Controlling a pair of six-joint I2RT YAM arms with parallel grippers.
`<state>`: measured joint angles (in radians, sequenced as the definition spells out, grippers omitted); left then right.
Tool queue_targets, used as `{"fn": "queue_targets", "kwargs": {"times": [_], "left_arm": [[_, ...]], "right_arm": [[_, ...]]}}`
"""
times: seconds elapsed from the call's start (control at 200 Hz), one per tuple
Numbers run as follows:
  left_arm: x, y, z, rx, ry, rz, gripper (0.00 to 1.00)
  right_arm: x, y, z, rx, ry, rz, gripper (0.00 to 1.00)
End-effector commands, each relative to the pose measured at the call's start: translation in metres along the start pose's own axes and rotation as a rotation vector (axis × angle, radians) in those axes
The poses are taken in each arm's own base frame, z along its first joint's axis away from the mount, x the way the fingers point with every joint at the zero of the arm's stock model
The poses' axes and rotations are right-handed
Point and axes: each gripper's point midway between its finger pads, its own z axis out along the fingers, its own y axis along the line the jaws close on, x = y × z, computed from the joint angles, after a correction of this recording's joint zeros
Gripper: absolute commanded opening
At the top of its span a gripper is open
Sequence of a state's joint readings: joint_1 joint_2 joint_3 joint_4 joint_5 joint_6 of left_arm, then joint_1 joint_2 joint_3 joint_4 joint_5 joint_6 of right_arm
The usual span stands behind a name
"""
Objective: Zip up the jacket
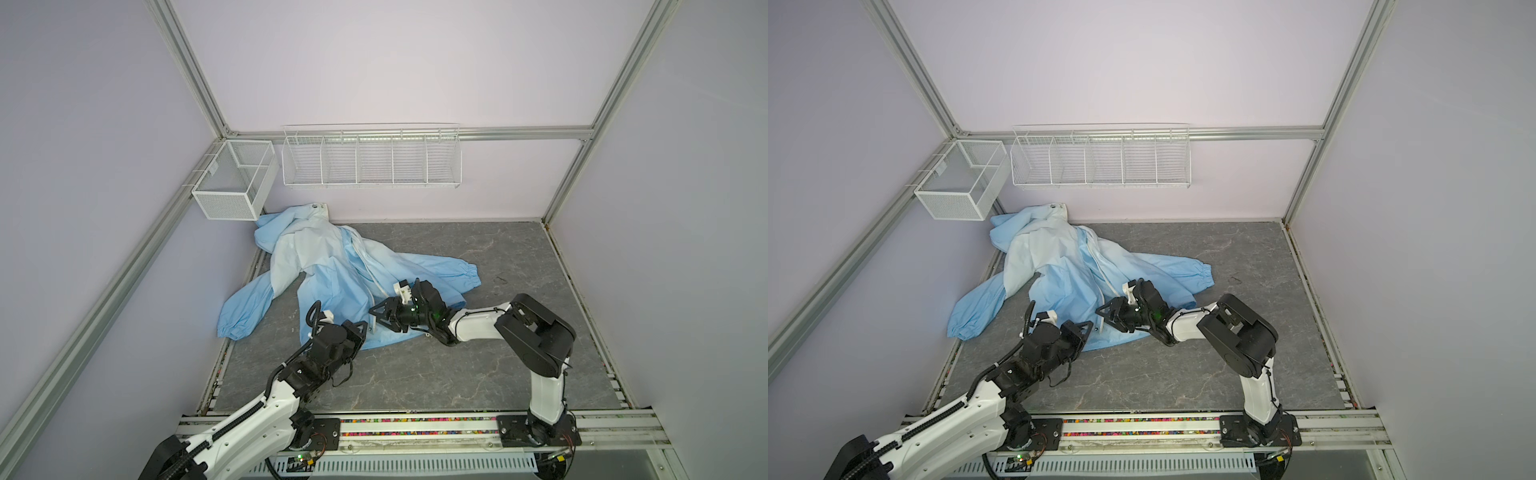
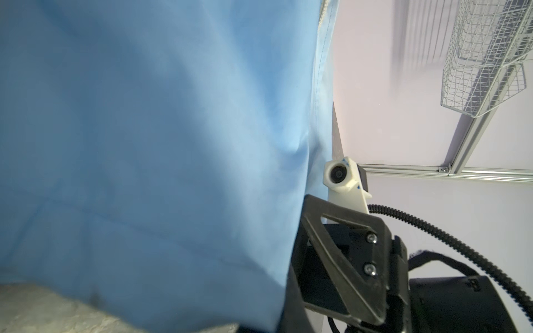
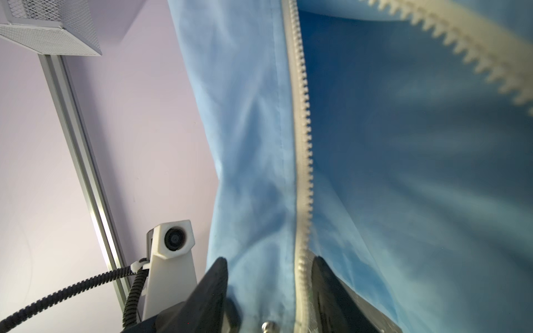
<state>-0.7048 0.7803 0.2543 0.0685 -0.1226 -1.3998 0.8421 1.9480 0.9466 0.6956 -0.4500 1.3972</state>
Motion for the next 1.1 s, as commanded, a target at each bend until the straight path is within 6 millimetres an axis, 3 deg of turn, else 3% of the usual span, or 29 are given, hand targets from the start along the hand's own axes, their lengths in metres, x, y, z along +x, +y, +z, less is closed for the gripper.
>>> {"fn": "queue_targets", "kwargs": {"times": [0.0, 0.12, 0.43, 0.74, 0.82, 0.965, 1.095], "left_arm": [[-0.001, 0.004, -0.002, -0.006, -0.003, -0.016, 0.0], [-0.001, 0.003, -0.002, -0.003, -0.004, -0.019, 0.0], [0.0, -0.001, -0.002, 0.009, 0.002, -0.026, 0.0], [-0.001, -0.002, -0.006, 0.027, -0.002, -0.035, 0.0], [-0.001, -0.001, -0.006, 0.024, -0.003, -0.036, 0.11], [0.0, 0.0, -0.005, 0.032, 0.005, -0.04, 0.47], [0.0, -0.003, 0.002, 0.058, 0.0, -0.056, 0.59]], "right_arm": [[0.0, 0.004, -0.001, -0.032, -0.005, 0.019, 0.59], [0.001, 0.001, -0.001, -0.031, -0.005, 0.026, 0.61], [0.0, 0.008, 0.0, -0.076, -0.009, 0.031, 0.32], [-0.002, 0.016, -0.01, -0.062, -0.029, 0.001, 0.1], [-0.002, 0.019, -0.013, -0.059, -0.03, -0.002, 0.07], [-0.001, 0.026, -0.016, -0.058, -0.026, -0.015, 0.07], [0.0, 0.033, -0.02, -0.059, -0.024, -0.023, 0.07]]}}
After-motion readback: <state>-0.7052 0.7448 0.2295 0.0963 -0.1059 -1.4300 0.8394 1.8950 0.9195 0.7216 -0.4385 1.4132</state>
